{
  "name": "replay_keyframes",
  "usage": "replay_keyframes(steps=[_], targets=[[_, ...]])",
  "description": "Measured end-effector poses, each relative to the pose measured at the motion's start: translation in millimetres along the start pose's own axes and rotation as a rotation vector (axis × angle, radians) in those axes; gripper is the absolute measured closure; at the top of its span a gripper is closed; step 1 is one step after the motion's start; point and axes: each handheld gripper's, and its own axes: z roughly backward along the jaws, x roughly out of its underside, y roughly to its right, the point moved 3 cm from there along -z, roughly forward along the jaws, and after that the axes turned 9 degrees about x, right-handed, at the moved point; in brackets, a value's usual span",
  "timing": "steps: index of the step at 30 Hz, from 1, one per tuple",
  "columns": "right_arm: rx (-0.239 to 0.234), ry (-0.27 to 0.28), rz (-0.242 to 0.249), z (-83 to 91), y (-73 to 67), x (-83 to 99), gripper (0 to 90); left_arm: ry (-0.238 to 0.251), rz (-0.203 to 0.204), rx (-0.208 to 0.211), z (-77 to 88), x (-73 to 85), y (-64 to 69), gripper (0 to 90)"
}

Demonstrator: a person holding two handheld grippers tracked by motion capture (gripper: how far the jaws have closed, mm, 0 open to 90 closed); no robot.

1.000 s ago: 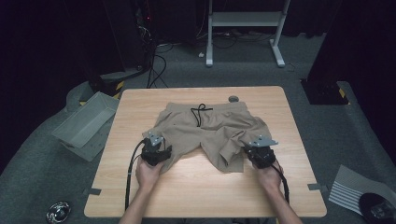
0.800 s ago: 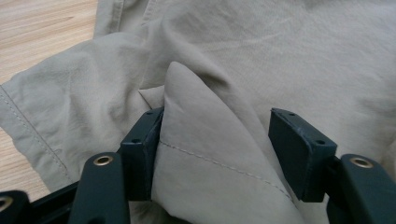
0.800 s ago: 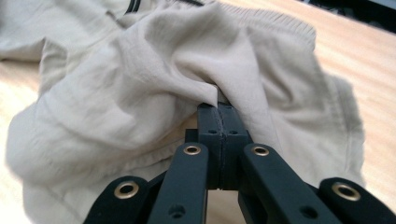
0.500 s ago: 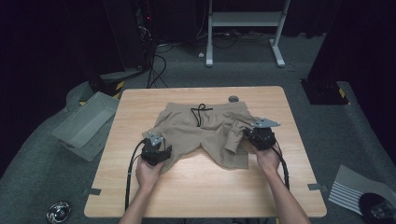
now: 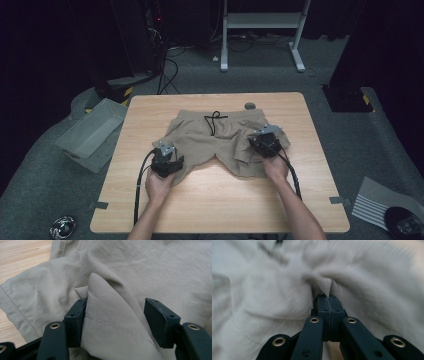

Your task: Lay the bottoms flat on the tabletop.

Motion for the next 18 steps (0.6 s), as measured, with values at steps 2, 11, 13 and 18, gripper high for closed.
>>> replay_keyframes(steps=[2,11,13,18], targets=[[-0.016,-0.013,-0.023,-3.9,-1.0,7.0,84.4,-0.002,-0.006,0.02,1.1,0.7,0.7,33.8],[-0.039,0.034,-0.055,37.4,5.3,29.9,72.4,0.043,-0.032,0.113,31.3,-8.1,27.8,30.7],[-0.038,0.006,-0.052,37.3,5.3,41.0,73.3,0.039,-0.037,0.14,35.3,-9.0,35.6,30.2],[-0.061,-0.036,-0.048,32.4,-2.7,61.7,81.5,0.05,-0.058,0.187,43.1,-13.5,52.9,29.9]])
